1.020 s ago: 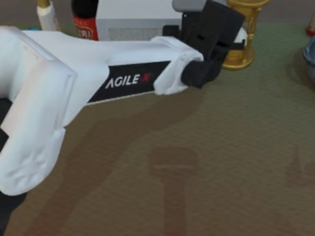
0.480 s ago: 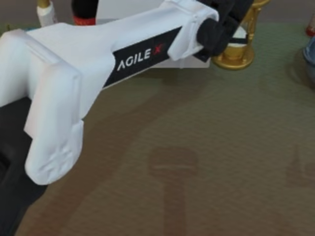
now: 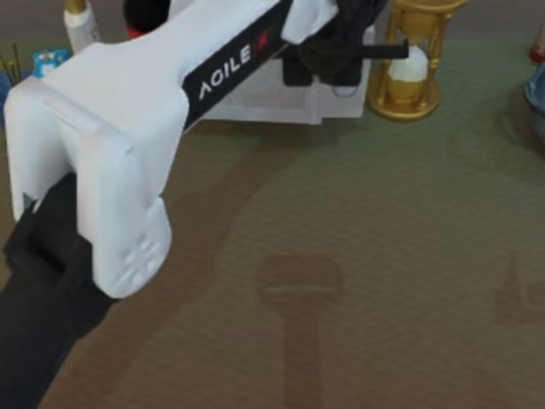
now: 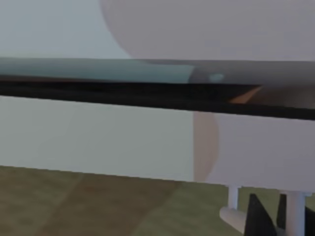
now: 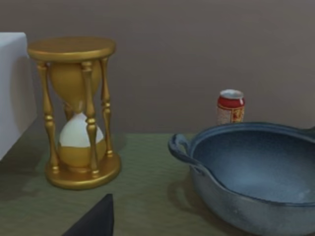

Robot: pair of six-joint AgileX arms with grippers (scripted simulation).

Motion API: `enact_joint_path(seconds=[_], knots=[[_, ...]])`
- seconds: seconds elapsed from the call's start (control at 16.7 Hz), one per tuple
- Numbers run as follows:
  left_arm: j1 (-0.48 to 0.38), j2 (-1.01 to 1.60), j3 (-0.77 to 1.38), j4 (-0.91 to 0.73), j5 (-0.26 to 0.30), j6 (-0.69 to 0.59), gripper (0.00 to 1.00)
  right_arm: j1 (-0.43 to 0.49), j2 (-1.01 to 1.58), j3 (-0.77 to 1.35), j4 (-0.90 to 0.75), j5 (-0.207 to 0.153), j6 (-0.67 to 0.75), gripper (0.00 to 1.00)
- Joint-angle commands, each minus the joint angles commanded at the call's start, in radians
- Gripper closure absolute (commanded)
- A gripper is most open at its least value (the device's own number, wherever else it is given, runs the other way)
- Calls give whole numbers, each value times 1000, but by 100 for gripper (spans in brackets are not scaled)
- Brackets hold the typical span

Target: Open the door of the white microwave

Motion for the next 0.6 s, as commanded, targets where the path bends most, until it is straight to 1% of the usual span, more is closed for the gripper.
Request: enact_joint_path(seconds=[0.18,0.6], knots=[[10,21,68,-78,28,-18,100,0,0,0,0,0,0,0],[10,22,72,-82,30,-19,100,0,0,0,0,0,0,0]])
